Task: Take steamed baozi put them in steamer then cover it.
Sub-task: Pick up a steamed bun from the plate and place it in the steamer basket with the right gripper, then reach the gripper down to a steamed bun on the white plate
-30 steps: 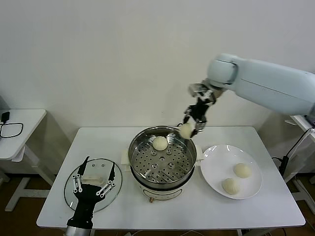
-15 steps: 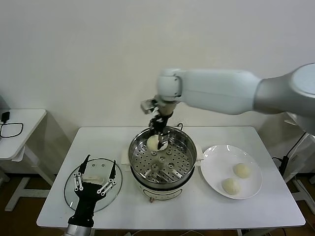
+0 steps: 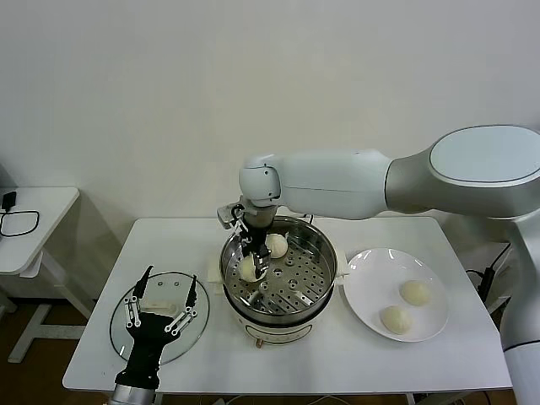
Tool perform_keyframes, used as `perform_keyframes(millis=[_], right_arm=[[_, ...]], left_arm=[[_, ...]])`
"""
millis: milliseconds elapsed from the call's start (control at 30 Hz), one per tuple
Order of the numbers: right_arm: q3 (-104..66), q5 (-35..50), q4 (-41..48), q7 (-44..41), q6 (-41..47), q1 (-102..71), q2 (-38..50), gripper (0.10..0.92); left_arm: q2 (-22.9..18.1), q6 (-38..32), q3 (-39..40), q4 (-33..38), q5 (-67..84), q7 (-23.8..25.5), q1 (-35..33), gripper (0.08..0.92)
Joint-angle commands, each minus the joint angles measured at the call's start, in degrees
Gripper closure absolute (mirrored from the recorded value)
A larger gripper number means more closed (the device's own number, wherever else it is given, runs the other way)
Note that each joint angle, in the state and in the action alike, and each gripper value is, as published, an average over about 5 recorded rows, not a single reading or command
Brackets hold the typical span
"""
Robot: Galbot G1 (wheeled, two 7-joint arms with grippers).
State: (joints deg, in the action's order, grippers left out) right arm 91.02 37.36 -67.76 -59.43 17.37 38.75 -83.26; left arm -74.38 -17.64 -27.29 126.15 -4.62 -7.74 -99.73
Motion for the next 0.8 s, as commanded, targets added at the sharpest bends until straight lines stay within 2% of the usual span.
perform_keyframes(millis=[33, 267, 533, 800], right_arm=[[0.7, -0.1, 0.5, 2.6, 0.7, -2.5, -1.5, 0.351], [-0.9, -0.2, -1.9, 3.4, 0.6, -1.6, 1.5, 0.213], [-6.3, -3.3, -10.0, -1.1, -0.6, 4.3, 14.0, 0.203], [-12.9, -13.0, -11.6, -14.9, -8.8, 8.8, 32.2, 0.203]], left_arm=[[-0.1, 0.0, -0.2, 0.0, 0.1, -0.1, 0.0, 0.177], [-0.2, 0.1, -0.6, 0.1, 0.1, -0.1, -0.2, 0.177], [-0.2, 0.1, -0.4, 0.3, 0.0, -0.1, -0.4, 0.177], [0.0, 0.2, 0.1, 0.2, 0.0, -0.1, 0.0, 0.177]])
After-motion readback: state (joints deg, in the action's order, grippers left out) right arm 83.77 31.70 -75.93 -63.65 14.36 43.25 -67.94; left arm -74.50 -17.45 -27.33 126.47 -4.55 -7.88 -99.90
